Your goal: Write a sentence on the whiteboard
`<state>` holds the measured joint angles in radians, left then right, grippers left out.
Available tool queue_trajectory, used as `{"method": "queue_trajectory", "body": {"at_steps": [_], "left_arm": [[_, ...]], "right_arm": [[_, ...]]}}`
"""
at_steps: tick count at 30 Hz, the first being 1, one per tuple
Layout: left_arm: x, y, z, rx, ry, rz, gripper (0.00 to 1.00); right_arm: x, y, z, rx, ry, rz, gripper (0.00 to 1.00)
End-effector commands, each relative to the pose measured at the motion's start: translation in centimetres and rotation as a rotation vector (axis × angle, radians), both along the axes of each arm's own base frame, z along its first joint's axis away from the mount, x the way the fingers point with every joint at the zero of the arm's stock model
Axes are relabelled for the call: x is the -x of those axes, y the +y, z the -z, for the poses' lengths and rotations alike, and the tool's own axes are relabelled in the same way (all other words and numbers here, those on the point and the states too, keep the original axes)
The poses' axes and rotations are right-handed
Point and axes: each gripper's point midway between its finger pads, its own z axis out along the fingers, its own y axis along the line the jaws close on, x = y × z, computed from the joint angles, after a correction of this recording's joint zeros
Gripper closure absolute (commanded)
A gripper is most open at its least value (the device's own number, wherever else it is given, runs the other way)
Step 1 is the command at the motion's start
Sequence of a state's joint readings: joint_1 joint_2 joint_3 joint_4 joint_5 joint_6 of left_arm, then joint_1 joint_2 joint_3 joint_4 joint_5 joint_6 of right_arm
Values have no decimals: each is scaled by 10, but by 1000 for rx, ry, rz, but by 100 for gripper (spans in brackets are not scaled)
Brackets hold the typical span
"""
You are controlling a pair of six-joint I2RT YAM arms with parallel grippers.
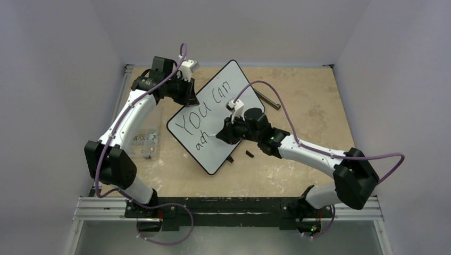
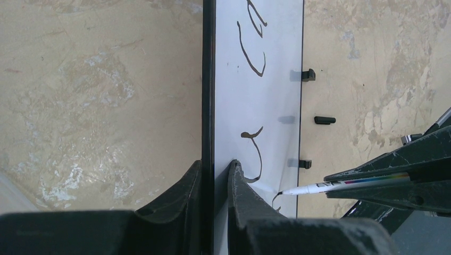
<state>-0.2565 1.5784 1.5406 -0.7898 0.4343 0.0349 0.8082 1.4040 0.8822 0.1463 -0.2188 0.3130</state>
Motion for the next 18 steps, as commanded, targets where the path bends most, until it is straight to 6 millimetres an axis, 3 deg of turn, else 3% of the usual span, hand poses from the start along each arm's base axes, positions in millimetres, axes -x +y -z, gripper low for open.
{"method": "queue_trajectory", "body": {"at_steps": [1, 7, 18], "left_arm": [[-24, 39, -1, -208, -140, -87, 100], [-24, 40, -1, -210, -140, -86, 100], [-23, 39, -3, -212, -144, -83, 100]], "right_arm": [[2, -12, 9, 23, 13, 29, 100], [5, -14, 2, 29, 6, 20, 100], [-2, -21, -45, -29, -73, 77, 100]]}}
